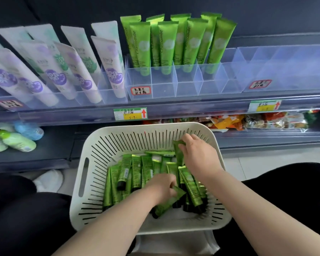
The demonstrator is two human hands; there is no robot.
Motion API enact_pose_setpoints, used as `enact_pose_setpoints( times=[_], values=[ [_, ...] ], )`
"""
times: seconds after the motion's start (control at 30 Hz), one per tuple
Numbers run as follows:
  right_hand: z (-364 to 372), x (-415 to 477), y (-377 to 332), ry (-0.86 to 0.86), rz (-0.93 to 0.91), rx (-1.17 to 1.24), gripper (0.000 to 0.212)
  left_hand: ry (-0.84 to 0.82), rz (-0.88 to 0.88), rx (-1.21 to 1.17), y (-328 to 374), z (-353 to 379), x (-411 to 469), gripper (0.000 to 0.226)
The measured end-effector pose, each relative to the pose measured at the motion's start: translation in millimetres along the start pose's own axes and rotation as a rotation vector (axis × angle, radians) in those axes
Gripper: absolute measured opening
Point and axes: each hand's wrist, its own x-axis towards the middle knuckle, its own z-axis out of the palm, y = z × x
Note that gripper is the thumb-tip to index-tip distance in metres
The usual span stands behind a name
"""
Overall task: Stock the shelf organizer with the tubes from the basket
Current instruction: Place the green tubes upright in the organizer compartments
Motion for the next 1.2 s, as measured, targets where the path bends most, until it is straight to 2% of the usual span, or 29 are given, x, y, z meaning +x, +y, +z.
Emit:
enact_pose_setpoints(
  times=[0.13, 0.37, 0.5, 0.63, 0.77, 0.9, 1.07, 1.2],
  values=[
    [-29, 1, -1, 0.12, -0.03, 0.033, 0.022, 0.162, -0.011, -0.065, 0, -31, -18, 0.005],
    [-85, 8, 2, 0.349, -0.031, 0.033, 0.022, 0.757, 0.13, -0.199, 25, -122, -61, 0.006],
    [-124, 21, 5, 0.455, -0.051, 0.022, 0.023, 1.016, 0.3, -0.267, 62, -174, -71, 0.009],
    [-162, 36, 11, 0.533, -0.026, -0.014, 0.023, 1.179, 0.506, -0.374, 114, -220, -73, 0.01],
    [-192, 45, 21, 0.586, -0.02, -0.036, 0.023, 1.225, 0.599, -0.418, 161, -251, -58, 0.01],
    [-206, 53, 29, 0.613, -0.046, -0.053, 0.02, 1.183, 0.446, -0.273, 189, -260, -28, 0.007],
    [-212, 60, 36, 0.631, -0.07, -0.009, 0.02, 1.074, 0.278, -0.155, 187, -262, 6, 0.008],
    [-212, 70, 35, 0.629, -0.09, 0.009, 0.021, 1.032, 0.309, -0.136, 178, -261, 8, 0.018]
  ],
)
